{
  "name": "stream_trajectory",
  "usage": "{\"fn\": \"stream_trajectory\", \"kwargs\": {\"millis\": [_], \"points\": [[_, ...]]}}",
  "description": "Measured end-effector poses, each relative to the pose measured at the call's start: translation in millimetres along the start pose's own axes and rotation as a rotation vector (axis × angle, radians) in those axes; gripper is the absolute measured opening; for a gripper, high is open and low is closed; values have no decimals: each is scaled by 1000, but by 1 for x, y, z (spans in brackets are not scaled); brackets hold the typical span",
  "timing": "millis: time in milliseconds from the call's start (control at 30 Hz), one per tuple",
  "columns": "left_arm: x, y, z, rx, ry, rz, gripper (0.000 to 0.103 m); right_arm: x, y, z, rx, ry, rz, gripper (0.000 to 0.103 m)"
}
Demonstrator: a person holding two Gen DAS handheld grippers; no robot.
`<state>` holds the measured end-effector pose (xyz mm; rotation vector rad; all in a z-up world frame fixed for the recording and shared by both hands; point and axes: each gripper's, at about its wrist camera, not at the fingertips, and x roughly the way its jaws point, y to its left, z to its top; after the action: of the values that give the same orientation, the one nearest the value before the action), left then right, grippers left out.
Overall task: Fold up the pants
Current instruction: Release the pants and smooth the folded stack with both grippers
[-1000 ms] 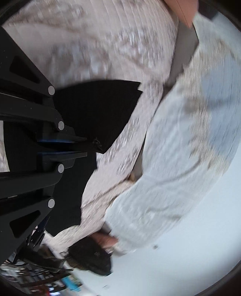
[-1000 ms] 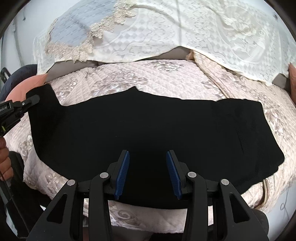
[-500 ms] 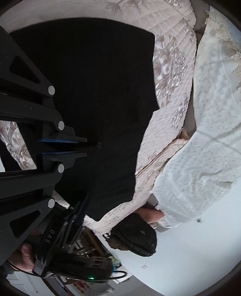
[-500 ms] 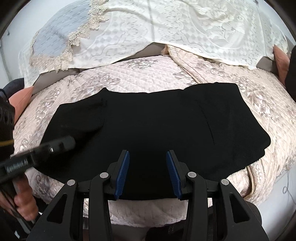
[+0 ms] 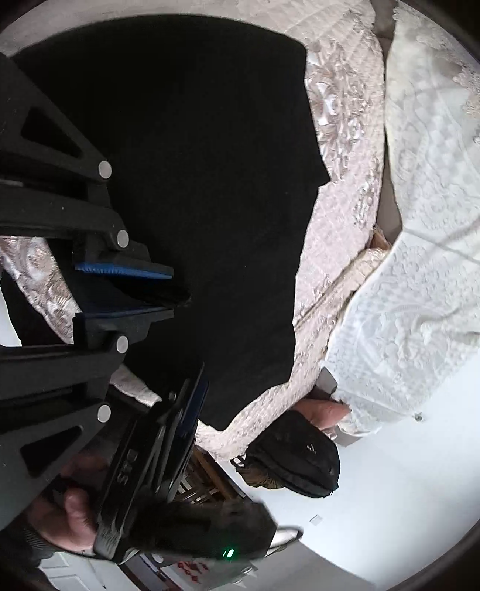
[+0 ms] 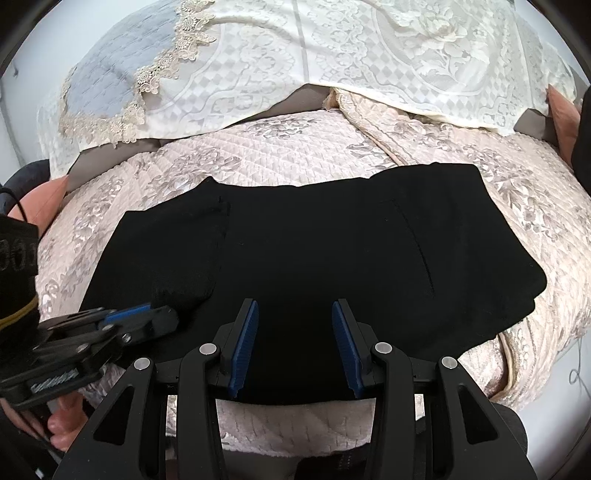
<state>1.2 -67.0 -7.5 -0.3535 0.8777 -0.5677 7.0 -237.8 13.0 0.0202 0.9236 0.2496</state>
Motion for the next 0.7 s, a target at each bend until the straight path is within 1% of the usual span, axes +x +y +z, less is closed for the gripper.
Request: {"fn": "stream_trajectory", "kwargs": {"millis": [33, 100, 167, 200, 300, 333, 400, 467, 533, 700], "points": [[-4, -1, -1, 4, -2, -6, 14, 1, 0, 0, 7, 5, 16, 42], [-15, 0, -1, -3, -13, -16, 16, 3, 2, 1, 26, 16, 81, 43], [-31, 4, 0, -9, -48, -1, 18, 4, 5, 2, 36, 21, 128, 43], [-39, 8, 1, -14, -69, 20, 18, 6, 6, 3, 45, 25, 156, 43], [-66, 29, 3, -47, -134, 136, 18, 13, 8, 3, 90, 48, 242, 43], [-70, 36, 4, -58, -143, 165, 18, 17, 8, 3, 112, 62, 276, 43], [-79, 52, 3, -81, -152, 247, 18, 27, 10, 1, 146, 104, 331, 43], [-82, 65, 0, -97, -144, 294, 18, 34, 13, -1, 159, 133, 357, 42], [-81, 73, -4, -123, -136, 338, 18, 37, 17, 1, 148, 140, 352, 43], [-74, 83, -16, -142, -115, 373, 18, 41, 24, 5, 150, 176, 355, 42]]}}
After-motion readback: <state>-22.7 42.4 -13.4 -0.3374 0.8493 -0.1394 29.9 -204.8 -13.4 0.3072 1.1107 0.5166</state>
